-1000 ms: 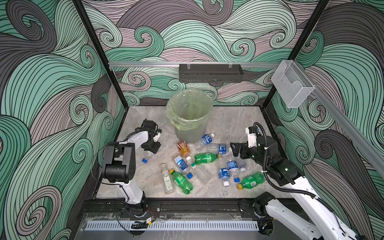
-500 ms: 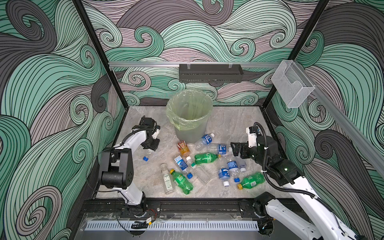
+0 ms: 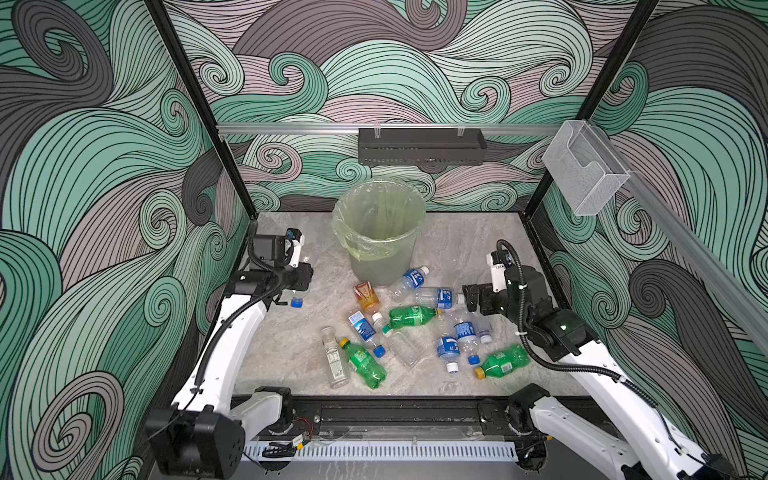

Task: Throw the plastic bottles in the bin
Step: 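Lift the bottle with the left gripper and drop it into the bin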

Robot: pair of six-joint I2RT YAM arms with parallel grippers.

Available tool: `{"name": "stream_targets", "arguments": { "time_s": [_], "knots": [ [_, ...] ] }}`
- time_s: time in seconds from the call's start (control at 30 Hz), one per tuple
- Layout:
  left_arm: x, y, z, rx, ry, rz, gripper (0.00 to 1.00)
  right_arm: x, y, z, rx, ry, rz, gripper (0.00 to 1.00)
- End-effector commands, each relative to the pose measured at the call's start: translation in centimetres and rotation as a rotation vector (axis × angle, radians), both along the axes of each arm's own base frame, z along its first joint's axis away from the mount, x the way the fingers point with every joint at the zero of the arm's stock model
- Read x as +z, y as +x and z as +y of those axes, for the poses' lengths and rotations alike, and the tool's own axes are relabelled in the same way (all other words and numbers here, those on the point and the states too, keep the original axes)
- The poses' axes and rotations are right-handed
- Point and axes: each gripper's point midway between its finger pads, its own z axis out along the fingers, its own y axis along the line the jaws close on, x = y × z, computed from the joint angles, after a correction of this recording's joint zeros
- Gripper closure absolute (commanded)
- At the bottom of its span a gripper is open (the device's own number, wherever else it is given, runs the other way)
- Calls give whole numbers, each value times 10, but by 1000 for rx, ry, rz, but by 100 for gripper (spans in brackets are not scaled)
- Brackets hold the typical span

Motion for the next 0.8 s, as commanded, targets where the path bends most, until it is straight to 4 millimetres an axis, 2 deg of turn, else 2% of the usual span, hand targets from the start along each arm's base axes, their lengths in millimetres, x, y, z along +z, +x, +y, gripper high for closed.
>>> {"name": "stream_targets", "arguments": {
  "time_s": [0.0, 0.1, 0.3, 0.4, 0.5, 0.53, 0.6, 0.67, 0.77],
  "knots": [
    [37, -12, -12, -2, -138, -146, 58, 5, 2, -9, -17, -49, -10, 0],
    [59, -25, -18, -3, -212, -241, 57, 3, 3, -14, -40, -72, -1, 0],
    [82, -36, -27, -37, -281, -286, 57, -5, 5, -15, -66, -69, 37, 0],
    [118, -25, -38, -76, -366, -356, 55, -9, 6, -13, -68, -63, 48, 0],
    [179, 5, -61, -171, -499, -406, 57, -13, 8, -14, -72, -78, 57, 0],
    [201, 19, -68, -191, -546, -435, 58, -14, 9, -15, -75, -84, 59, 0],
    [231, 51, -84, -219, -603, -474, 57, -15, 11, -17, -87, -95, 68, 0],
    [245, 85, -107, -250, -597, -468, 52, -18, 11, -17, -94, -95, 90, 0],
    [230, 132, -147, -288, -532, -356, 37, -22, 9, -17, -103, -88, 118, 0]
  ]
}}
